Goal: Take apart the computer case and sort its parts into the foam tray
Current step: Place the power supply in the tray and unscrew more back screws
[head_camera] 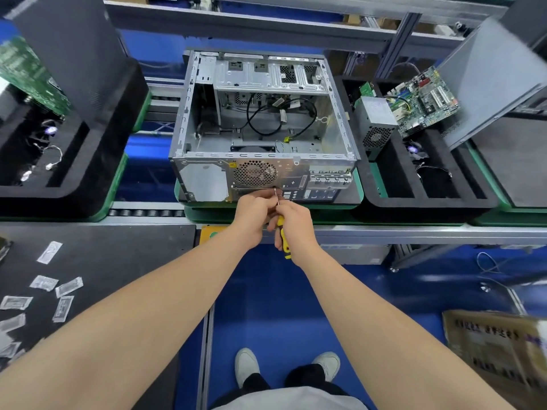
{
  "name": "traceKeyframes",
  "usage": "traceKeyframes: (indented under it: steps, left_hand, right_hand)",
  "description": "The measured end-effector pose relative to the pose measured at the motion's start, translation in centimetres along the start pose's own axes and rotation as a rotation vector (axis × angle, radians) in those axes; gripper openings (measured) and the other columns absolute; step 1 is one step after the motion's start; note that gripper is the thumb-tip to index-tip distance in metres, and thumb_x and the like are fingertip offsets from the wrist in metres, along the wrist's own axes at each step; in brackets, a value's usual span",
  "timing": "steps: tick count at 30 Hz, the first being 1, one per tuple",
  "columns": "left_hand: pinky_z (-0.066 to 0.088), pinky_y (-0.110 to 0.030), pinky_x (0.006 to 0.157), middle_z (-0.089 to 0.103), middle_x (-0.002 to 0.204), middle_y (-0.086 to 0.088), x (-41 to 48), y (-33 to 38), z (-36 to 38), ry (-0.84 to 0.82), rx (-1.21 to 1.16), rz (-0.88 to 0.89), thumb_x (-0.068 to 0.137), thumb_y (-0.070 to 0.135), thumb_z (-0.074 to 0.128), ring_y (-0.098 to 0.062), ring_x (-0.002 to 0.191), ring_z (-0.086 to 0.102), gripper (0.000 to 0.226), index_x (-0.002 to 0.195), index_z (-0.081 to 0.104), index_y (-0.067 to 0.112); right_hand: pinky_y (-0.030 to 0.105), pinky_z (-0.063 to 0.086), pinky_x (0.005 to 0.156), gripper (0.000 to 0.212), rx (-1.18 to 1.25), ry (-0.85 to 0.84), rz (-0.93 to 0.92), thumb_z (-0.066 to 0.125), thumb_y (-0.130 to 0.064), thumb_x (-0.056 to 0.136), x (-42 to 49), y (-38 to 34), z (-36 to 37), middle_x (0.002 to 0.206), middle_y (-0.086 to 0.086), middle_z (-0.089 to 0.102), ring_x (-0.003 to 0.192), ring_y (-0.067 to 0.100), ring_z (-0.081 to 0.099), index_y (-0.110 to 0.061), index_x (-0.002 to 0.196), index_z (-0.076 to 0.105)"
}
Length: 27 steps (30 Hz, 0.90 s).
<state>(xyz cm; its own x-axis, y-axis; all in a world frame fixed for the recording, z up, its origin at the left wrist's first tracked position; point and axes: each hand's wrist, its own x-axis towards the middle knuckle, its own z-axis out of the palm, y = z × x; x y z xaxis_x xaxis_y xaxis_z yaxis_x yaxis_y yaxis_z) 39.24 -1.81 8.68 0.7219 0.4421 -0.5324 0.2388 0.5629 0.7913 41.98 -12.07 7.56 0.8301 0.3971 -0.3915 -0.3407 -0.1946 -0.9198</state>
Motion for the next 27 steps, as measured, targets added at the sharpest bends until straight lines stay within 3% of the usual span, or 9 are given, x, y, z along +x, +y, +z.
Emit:
traceKeyframes:
  steps: [3,5,8,12,16,19,21,23,27]
  left_hand:
    - [0.047,-0.032,0.062,0.073,0.092,-0.015,0.1,0.1,-0.1,0.013,0.004,-0.010,0.095,0.005,0.064,-0.031,0.084,0.054,0.012,0.100,0.074,0.009]
    - [0.042,-0.032,0.060,0.066,0.093,-0.022,-0.1,0.3,-0.3,-0.006,0.016,-0.012,0.093,0.006,0.065,-0.031,0.077,0.050,0.011,0.101,0.073,0.006]
    - [0.049,-0.036,0.068,0.073,0.093,-0.016,-0.2,0.8,-0.6,0.013,0.130,0.038,0.089,0.013,0.068,-0.027,0.068,0.059,0.012,0.098,0.075,0.010]
    - [0.052,-0.032,0.067,0.072,0.068,-0.001,-1.2,1.8,-1.9,0.285,0.480,0.388,0.079,0.032,0.059,-0.022,0.073,0.069,0.020,0.069,0.073,0.021]
    - [0.035,-0.037,0.065,0.055,0.068,-0.009,-0.3,3.4,-4.0,0.483,0.280,0.419,0.075,0.028,0.050,-0.024,0.067,0.048,0.022,0.064,0.057,0.009]
    - [0.044,-0.038,0.084,0.062,0.084,-0.008,1.0,5.8,-4.1,0.508,-0.087,0.285,0.085,0.019,0.043,-0.024,0.080,0.053,0.018,0.075,0.055,0.012]
    - [0.040,-0.041,0.112,0.065,0.126,-0.022,2.3,7.0,-4.0,0.403,-0.151,0.127,0.100,0.016,0.034,-0.036,0.111,0.060,0.035,0.105,0.065,0.000]
    - [0.033,-0.048,0.119,0.049,0.149,-0.022,3.2,7.7,-3.8,0.242,-0.142,0.019,0.105,0.031,0.036,-0.042,0.135,0.049,0.050,0.142,0.051,0.002]
    - [0.051,-0.045,0.102,0.072,0.120,-0.010,3.4,8.3,-3.1,0.093,-0.075,-0.087,0.085,0.074,0.056,-0.030,0.111,0.069,0.075,0.131,0.063,0.015]
  right_hand:
    - [0.027,0.033,0.039,0.031,0.173,-0.054,0.103,0.046,-0.021,0.105,-0.2,-0.5,0.1,0.065,0.010,0.062,0.035,0.024,0.043,-0.008,0.084,0.064]
    - [0.027,0.034,0.040,0.030,0.106,-0.034,0.101,0.044,-0.018,0.106,-0.3,-1.0,0.3,0.065,0.010,0.062,0.036,0.024,0.044,-0.006,0.085,0.062]
    - [0.026,0.039,0.040,0.026,0.130,-0.027,0.141,0.042,-0.016,0.106,-0.4,-1.8,0.9,0.063,0.009,0.061,0.038,0.022,0.048,-0.005,0.090,0.060]
    - [0.024,0.039,0.041,0.029,0.512,-0.190,0.291,0.049,-0.025,0.109,-0.8,-1.6,0.8,0.071,0.002,0.062,0.044,0.013,0.045,-0.007,0.123,0.067]
    - [0.021,0.029,0.039,0.027,0.678,-0.319,0.354,0.054,-0.035,0.110,-1.3,-0.8,0.0,0.073,0.000,0.053,0.043,0.009,0.035,-0.020,0.128,0.068]
    - [0.022,0.027,0.035,0.027,0.720,-0.363,0.382,0.049,-0.037,0.112,-1.1,-1.0,-0.2,0.064,-0.003,0.043,0.038,0.008,0.030,-0.021,0.126,0.066]
    - [0.022,0.027,0.033,0.029,0.725,-0.368,0.392,0.047,-0.038,0.113,-1.0,-1.2,-0.3,0.060,-0.004,0.039,0.037,0.007,0.027,-0.020,0.126,0.066]
    - [0.022,0.026,0.032,0.031,0.740,-0.363,0.405,0.045,-0.038,0.113,-1.0,-1.4,-0.3,0.058,-0.004,0.036,0.037,0.008,0.026,-0.020,0.125,0.066]
    - [0.022,0.022,0.033,0.033,0.798,-0.327,0.412,0.040,-0.034,0.114,-0.9,-1.7,0.1,0.059,-0.004,0.034,0.036,0.009,0.024,-0.016,0.124,0.066]
